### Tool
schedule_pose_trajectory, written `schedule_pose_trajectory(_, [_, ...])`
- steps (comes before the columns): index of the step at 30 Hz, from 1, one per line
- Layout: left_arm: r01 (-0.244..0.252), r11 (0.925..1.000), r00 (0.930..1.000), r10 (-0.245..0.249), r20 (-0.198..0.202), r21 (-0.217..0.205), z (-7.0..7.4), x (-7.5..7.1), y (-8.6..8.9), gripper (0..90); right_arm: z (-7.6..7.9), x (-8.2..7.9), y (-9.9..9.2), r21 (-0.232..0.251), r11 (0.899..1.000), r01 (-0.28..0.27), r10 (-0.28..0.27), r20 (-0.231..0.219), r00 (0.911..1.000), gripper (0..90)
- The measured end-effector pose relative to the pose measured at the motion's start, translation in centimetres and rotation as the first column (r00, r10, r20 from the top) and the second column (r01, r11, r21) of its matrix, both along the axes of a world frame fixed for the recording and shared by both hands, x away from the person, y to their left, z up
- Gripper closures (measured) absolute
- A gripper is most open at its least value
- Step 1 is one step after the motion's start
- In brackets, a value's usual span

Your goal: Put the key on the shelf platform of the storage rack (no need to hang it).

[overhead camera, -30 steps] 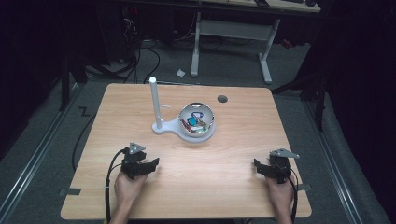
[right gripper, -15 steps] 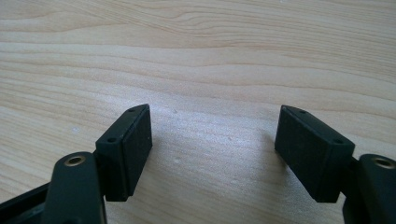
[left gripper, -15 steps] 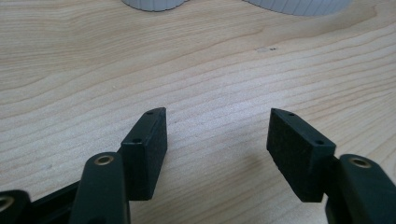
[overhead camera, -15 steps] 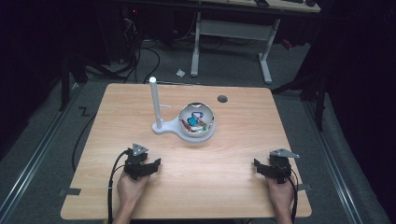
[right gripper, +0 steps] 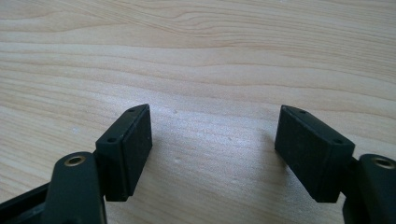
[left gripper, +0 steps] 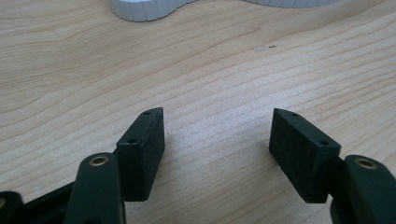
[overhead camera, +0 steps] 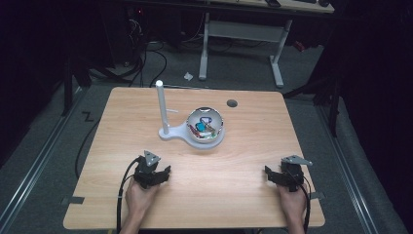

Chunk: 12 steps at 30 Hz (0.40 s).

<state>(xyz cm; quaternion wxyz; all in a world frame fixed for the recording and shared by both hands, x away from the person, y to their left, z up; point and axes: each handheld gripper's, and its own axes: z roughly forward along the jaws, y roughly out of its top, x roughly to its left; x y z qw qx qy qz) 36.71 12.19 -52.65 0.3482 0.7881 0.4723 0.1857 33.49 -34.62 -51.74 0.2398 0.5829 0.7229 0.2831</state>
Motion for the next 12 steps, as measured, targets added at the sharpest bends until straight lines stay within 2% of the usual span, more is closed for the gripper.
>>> schedule_pose_trajectory(12, [-0.013,0.9999,0.9999,0.013,-0.007,-0.001,-0.02,0.20,-0.03,31.0,0.00,0.00,0.01,0.001,1.000,0.001,-0.001,0.000,1.0000,27.7])
